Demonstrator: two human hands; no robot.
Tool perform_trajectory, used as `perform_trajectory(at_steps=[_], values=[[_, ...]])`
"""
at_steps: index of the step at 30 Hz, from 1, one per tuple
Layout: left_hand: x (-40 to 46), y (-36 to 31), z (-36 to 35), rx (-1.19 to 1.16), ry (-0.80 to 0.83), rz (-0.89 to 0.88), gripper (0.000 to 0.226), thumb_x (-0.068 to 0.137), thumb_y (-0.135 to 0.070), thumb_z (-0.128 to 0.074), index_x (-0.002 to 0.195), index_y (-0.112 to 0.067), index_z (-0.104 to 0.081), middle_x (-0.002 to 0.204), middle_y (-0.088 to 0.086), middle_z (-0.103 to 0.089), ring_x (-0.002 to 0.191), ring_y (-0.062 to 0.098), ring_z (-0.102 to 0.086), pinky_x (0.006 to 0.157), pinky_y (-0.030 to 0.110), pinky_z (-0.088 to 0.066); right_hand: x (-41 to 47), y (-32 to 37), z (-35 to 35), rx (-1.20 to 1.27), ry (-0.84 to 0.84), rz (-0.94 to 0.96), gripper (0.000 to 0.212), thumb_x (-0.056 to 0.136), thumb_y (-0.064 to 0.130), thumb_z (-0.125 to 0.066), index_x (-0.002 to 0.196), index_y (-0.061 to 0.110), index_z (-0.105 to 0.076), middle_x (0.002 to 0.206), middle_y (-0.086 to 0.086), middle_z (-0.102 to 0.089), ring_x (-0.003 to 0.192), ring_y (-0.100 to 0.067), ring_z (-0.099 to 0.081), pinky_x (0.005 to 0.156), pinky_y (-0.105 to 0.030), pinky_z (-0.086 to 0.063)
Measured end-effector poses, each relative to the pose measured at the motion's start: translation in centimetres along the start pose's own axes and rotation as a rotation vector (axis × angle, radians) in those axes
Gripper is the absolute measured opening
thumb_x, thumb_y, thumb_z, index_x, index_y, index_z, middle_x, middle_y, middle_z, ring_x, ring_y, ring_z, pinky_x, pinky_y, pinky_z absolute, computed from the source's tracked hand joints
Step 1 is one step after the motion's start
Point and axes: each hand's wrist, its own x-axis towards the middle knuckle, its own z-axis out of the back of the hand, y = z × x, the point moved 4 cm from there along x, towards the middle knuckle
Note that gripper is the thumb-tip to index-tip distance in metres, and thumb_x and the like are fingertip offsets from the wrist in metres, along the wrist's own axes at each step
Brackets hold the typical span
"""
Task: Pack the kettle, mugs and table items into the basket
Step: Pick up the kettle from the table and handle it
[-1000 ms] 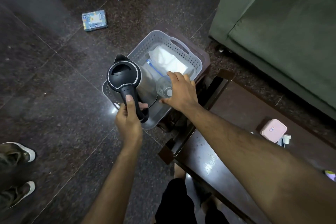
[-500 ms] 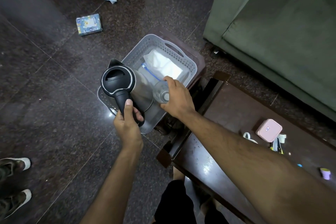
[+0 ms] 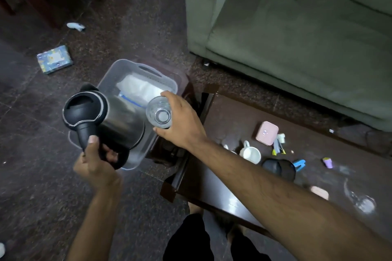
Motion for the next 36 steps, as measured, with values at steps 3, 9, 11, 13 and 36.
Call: perform_trajectory(at_steps=[3, 9, 11, 13, 36], values=[[-2.1, -0.5, -1.1, 0.035, 0.08, 0.002, 0.034, 0.083, -0.037, -0.061, 0.063, -0.013, -0.047, 0.045, -0.008, -0.046, 0.041, 0.011, -0.035, 0.049, 0.029, -0.028, -2.1, -1.5, 3.1, 0.009, -0.074, -0.02, 0.094, 0.064, 0.029, -0.092, 0.144, 0.016, -0.045, 0.139, -0.005, -0.057, 0.125, -0.025, -0.054, 0.109, -0.033, -0.043], [-6.2, 0.2, -3.9, 0.201, 0.296, 0.128, 0.04, 0.096, -0.037, -0.051, 0.062, -0.016, -0.051, 0.041, -0.01, -0.044, 0.043, 0.007, -0.041, 0.051, 0.033, -0.044, -8.3, -7.0, 8.8, 0.0, -0.204, -0.133, 0.096, 0.065, 0.031, -0.091, 0.146, 0.022, -0.041, 0.143, 0.002, -0.053, 0.13, -0.02, -0.05, 0.111, -0.03, -0.04], [-9.0, 0.0, -5.6, 0.214, 0.349, 0.058, 0.035, 0.09, -0.037, -0.053, 0.064, -0.014, -0.046, 0.042, -0.009, -0.043, 0.043, 0.009, -0.038, 0.047, 0.035, -0.037, -10.8, -9.1, 10.6, -0.009, -0.24, -0.182, 0.096, 0.066, 0.032, -0.091, 0.147, 0.021, -0.041, 0.146, 0.003, -0.052, 0.132, -0.019, -0.049, 0.113, -0.028, -0.037], [-12.3, 0.3, -7.4, 0.226, 0.424, 0.021, 0.033, 0.086, -0.038, -0.056, 0.06, -0.019, -0.05, 0.042, -0.008, -0.045, 0.039, 0.009, -0.037, 0.046, 0.04, -0.025, -13.5, -11.4, 12.7, -0.022, -0.281, -0.233, 0.095, 0.067, 0.033, -0.09, 0.147, 0.022, -0.041, 0.146, 0.003, -0.052, 0.133, -0.019, -0.049, 0.113, -0.028, -0.038], [-38.9, 6.6, -14.0, 0.723, 1.187, -0.013, 0.024, 0.068, -0.01, -0.062, 0.05, 0.003, -0.053, 0.031, 0.004, -0.041, 0.03, 0.007, -0.035, 0.038, 0.034, -0.021, -36.8, -37.6, 23.3, 0.027, -0.629, -0.754, 0.092, 0.061, 0.021, -0.093, 0.14, 0.023, -0.045, 0.134, 0.002, -0.057, 0.122, -0.02, -0.056, 0.103, -0.029, -0.047]])
